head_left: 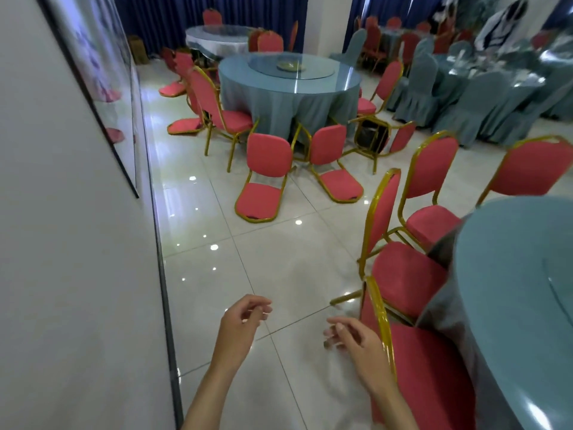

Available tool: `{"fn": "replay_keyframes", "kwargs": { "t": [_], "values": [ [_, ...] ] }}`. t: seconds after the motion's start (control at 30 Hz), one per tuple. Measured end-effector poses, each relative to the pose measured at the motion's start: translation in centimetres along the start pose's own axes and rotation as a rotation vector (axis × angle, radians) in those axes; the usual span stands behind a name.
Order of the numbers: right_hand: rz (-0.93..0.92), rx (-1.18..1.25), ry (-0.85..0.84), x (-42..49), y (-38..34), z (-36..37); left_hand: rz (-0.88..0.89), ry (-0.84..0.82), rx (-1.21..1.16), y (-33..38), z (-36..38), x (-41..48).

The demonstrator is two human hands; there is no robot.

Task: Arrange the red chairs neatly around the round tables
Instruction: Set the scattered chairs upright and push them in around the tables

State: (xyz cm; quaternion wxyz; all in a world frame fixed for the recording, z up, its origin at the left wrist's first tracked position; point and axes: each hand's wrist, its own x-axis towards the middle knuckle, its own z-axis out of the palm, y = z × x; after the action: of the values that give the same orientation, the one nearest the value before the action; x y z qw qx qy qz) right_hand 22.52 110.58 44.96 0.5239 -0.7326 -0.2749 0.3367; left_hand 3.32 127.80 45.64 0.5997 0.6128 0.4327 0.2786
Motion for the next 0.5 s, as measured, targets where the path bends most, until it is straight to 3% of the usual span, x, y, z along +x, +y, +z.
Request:
{"fn": "replay_keyframes", "kwargs": {
  "t": [0.3,0.5],
  "values": [
    [0.083,-0.002,-0.057,17.6,-1.6,5.6,-0.039,0.014,0.041,-0.7,-4.0,16.4],
    [0.064,-0.065,-0.147,31.6,-6.5,11.5,-0.041,0.032,0.115,3.2,-10.4,28.5]
  ]
}}
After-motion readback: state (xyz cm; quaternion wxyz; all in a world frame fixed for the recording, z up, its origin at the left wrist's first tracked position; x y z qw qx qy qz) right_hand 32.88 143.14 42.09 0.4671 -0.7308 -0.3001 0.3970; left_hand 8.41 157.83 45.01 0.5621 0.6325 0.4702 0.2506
